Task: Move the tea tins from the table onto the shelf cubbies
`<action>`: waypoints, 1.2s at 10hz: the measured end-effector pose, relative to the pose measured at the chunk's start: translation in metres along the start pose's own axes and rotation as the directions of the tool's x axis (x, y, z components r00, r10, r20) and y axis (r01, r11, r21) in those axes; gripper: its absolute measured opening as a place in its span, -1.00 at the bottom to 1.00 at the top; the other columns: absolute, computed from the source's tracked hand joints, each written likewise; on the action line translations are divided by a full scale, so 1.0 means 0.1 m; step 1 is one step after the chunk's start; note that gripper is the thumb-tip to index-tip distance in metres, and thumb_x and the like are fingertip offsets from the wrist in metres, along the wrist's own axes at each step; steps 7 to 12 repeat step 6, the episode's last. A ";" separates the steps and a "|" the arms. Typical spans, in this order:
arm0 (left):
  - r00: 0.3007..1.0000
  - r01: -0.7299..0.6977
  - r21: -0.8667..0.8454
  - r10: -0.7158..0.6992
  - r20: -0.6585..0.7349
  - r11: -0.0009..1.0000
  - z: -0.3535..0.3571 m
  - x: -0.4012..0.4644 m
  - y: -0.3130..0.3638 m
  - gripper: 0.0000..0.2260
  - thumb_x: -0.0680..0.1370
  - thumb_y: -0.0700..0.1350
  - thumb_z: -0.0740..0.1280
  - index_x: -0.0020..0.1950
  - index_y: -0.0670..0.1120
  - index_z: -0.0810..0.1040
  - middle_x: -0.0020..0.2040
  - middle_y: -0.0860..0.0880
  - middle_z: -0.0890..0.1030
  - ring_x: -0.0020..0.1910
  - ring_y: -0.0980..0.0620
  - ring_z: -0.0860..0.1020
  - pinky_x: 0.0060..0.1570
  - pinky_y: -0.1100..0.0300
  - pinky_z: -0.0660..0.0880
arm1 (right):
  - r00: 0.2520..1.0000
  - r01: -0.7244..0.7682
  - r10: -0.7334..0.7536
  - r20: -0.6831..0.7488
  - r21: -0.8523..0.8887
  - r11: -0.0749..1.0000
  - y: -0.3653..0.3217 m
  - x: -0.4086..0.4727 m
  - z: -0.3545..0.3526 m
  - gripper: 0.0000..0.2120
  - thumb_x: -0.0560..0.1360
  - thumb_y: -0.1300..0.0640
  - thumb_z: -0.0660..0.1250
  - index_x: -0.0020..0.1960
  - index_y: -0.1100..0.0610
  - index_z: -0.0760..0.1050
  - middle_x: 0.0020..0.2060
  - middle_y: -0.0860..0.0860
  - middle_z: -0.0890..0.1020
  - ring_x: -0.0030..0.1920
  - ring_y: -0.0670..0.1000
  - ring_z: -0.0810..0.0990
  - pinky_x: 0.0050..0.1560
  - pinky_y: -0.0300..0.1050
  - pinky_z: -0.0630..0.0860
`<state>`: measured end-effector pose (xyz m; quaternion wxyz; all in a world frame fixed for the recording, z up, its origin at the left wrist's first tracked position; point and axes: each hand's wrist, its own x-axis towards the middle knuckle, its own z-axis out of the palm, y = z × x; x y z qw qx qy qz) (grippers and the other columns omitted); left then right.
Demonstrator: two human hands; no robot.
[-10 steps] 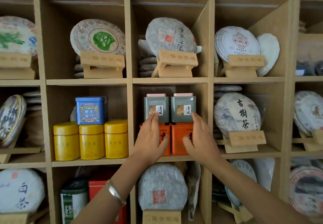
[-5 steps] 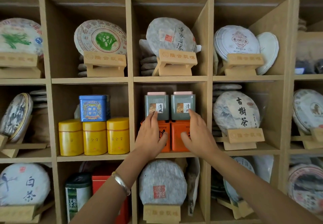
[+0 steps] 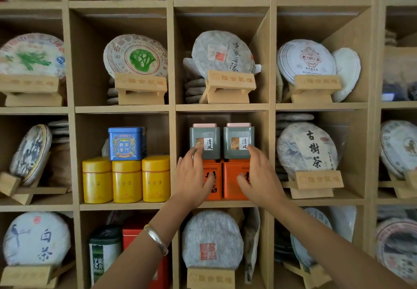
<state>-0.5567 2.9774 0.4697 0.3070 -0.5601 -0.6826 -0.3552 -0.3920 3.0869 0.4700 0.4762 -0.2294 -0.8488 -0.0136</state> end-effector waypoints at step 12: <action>0.993 -0.055 0.298 0.020 0.120 0.953 -0.45 0.11 0.13 -0.35 0.51 0.09 0.19 0.52 -0.11 0.08 0.48 -0.17 0.22 0.45 -0.12 0.19 0.43 -0.06 0.14 | 0.990 0.107 -0.073 0.117 -0.322 0.941 -0.34 0.10 -0.41 -0.27 0.46 -0.12 0.27 0.50 0.22 0.14 0.44 0.26 0.28 0.44 0.24 0.24 0.44 0.12 0.18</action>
